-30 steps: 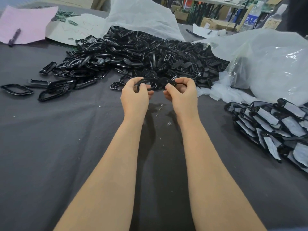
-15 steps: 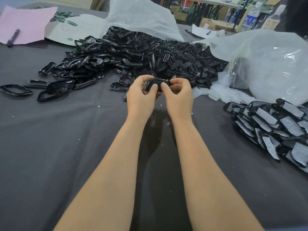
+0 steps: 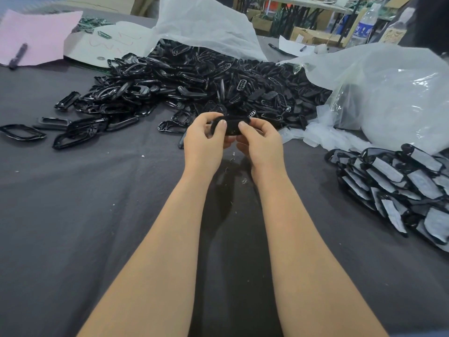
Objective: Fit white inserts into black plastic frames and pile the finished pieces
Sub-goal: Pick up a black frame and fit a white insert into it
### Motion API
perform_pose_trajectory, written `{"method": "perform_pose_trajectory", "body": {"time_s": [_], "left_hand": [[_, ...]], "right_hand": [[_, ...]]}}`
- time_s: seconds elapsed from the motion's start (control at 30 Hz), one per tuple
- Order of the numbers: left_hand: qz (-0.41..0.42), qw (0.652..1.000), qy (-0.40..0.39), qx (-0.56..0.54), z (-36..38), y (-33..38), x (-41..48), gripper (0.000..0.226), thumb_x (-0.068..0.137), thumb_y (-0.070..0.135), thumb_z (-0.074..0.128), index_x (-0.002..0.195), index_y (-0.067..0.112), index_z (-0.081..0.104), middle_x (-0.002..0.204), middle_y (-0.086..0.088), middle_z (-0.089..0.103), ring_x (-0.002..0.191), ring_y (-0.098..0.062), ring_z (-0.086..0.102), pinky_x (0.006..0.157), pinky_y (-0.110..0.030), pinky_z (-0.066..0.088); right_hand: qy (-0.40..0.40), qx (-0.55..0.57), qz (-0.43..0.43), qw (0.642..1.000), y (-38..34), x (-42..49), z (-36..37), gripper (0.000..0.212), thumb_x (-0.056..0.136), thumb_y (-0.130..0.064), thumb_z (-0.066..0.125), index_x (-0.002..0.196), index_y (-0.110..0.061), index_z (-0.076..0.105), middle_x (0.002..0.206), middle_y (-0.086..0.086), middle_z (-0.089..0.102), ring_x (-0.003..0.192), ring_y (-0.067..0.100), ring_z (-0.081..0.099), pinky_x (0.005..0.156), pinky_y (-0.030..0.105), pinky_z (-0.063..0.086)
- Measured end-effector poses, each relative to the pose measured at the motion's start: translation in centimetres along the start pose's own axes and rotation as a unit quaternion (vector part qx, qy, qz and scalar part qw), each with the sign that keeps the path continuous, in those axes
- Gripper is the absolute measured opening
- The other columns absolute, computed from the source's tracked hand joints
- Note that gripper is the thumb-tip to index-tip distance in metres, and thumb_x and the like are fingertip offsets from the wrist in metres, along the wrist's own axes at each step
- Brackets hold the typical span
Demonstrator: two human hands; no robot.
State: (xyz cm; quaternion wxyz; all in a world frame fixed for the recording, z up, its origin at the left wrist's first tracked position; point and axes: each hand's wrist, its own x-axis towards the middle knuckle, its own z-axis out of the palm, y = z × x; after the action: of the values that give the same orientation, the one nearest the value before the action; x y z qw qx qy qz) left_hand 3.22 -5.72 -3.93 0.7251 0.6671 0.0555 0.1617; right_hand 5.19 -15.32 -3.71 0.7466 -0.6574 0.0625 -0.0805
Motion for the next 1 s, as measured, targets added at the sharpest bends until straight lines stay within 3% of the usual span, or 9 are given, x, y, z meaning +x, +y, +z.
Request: {"method": "perform_pose_trajectory", "body": {"time_s": [0.2,0.4,0.63,0.73,0.8,0.87,0.9,1.0], "left_hand": [[-0.004,1.000,0.004,0.003,0.0,0.0,0.0,0.015,0.097,0.006,0.054,0.110,0.012,0.058,0.092,-0.008,0.068,0.063,-0.001,0.067,0.068,-0.017,0.056],[0.014,0.999,0.006,0.030,0.1,-0.2,-0.1,0.016,0.096,0.004,0.054,0.109,0.013,0.056,0.086,-0.005,0.067,0.062,0.000,0.067,0.064,-0.013,0.054],[0.046,0.994,0.001,0.095,0.1,-0.2,-0.4,0.014,0.096,0.007,0.054,0.102,0.020,0.055,0.082,0.002,0.067,0.061,0.006,0.066,0.057,-0.008,0.049],[0.057,0.987,-0.007,0.151,0.1,-0.3,-0.3,0.015,0.097,0.012,0.055,0.099,0.026,0.053,0.081,0.004,0.066,0.056,0.006,0.063,0.053,-0.007,0.048],[0.048,0.987,-0.013,0.154,0.2,-0.3,-0.3,0.016,0.097,0.012,0.055,0.098,0.028,0.052,0.078,0.005,0.066,0.054,0.006,0.062,0.053,-0.008,0.048],[0.032,0.989,-0.009,0.141,0.2,-0.3,-0.2,0.016,0.097,0.011,0.054,0.097,0.027,0.051,0.077,0.004,0.066,0.052,0.006,0.062,0.052,-0.009,0.049],[0.025,0.991,-0.003,0.134,0.2,-0.3,-0.1,0.015,0.097,0.011,0.054,0.098,0.025,0.051,0.077,0.003,0.066,0.051,0.006,0.061,0.053,-0.010,0.050],[0.004,0.995,0.015,0.103,0.1,-0.4,0.1,0.011,0.098,0.010,0.052,0.105,0.019,0.053,0.081,-0.004,0.066,0.050,0.004,0.061,0.061,-0.016,0.055]], "right_hand": [[0.004,-0.003,-0.026,1.000,0.1,-0.2,0.2,0.011,0.091,-0.007,0.061,0.091,-0.017,0.057,0.091,0.006,0.064,0.080,0.017,0.064,0.063,0.018,0.053],[0.005,-0.014,-0.027,1.000,0.2,-0.2,0.2,0.013,0.091,-0.003,0.059,0.091,-0.016,0.055,0.090,0.008,0.064,0.078,0.016,0.064,0.064,0.018,0.054],[0.040,-0.169,-0.073,0.982,0.4,-0.2,0.2,0.009,0.090,-0.013,0.061,0.096,-0.017,0.056,0.096,0.012,0.068,0.090,0.028,0.067,0.087,0.045,0.054],[0.049,-0.200,-0.071,0.976,0.3,-0.2,0.1,0.010,0.090,-0.014,0.061,0.100,-0.013,0.059,0.098,0.012,0.067,0.092,0.028,0.066,0.088,0.045,0.053],[0.049,-0.206,-0.072,0.975,0.2,-0.2,-0.1,0.014,0.090,-0.015,0.061,0.103,-0.009,0.062,0.096,0.008,0.067,0.093,0.025,0.065,0.089,0.034,0.053],[0.065,-0.260,-0.102,0.958,0.0,-0.2,-0.5,0.017,0.091,-0.019,0.060,0.104,-0.009,0.065,0.093,0.000,0.065,0.093,0.016,0.061,0.079,0.008,0.045],[0.081,-0.298,-0.115,0.944,-0.1,0.0,-0.9,0.019,0.093,-0.022,0.057,0.104,-0.010,0.067,0.095,-0.001,0.065,0.096,0.016,0.059,0.077,0.008,0.042],[0.118,-0.465,-0.086,0.873,0.1,0.6,-2.1,0.031,0.096,-0.032,0.049,0.108,-0.012,0.068,0.122,0.011,0.060,0.121,0.028,0.049,0.102,0.034,0.038]]}}
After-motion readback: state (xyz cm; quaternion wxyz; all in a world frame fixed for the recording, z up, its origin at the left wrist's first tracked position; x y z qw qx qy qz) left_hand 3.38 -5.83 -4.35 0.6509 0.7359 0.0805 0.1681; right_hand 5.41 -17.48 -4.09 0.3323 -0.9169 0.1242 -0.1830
